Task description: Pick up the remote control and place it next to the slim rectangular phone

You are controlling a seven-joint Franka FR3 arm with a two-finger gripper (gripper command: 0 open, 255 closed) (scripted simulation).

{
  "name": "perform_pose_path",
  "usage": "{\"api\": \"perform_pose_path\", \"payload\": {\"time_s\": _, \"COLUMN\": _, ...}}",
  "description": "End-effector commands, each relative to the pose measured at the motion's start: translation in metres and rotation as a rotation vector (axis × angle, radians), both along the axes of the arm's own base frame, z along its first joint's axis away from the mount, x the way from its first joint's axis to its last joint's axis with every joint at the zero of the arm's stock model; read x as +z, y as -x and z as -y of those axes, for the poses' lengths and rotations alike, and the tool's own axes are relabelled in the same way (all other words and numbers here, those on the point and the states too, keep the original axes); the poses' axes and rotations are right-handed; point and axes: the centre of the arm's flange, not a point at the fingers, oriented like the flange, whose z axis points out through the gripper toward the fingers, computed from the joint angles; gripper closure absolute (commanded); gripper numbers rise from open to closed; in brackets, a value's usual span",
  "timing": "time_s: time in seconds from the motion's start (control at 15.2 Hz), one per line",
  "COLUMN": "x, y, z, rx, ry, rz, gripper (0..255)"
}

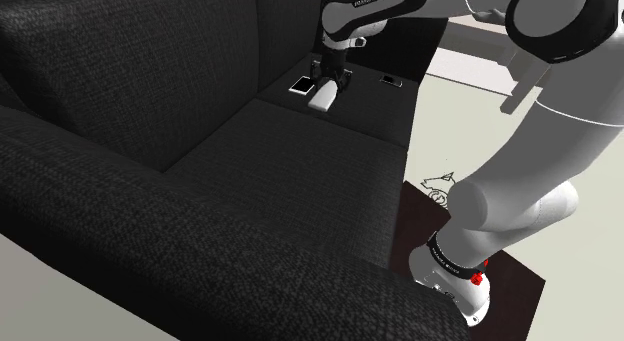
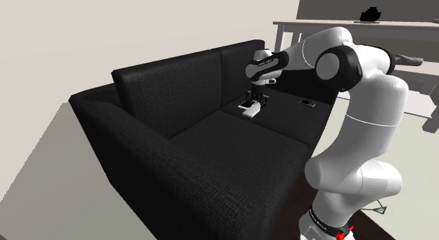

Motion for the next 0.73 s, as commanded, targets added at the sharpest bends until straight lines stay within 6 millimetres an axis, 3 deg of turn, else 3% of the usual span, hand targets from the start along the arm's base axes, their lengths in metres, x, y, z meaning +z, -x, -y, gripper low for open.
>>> {"api": "perform_pose_path", "payload": {"time_s": 0.0, "x": 0.003, "y": -0.002, "z": 0.029, "rx": 0.001, "ry": 0.000, "rz": 0.001, "gripper": 255}}
{"api": "perform_pose_path", "payload": {"time_s": 0.46, "x": 0.004, "y": -0.011, "z": 0.121, "rx": 0.001, "ry": 0.000, "rz": 0.001, "gripper": 255}}
{"api": "perform_pose_path", "payload": {"time_s": 0.53, "x": 0.005, "y": -0.012, "z": 0.130, "rx": 0.001, "ry": 0.000, "rz": 0.001, "gripper": 255}}
{"api": "perform_pose_path", "payload": {"time_s": 0.66, "x": -0.006, "y": -0.012, "z": 0.130, "rx": 0.001, "ry": 0.000, "rz": 0.001, "gripper": 255}}
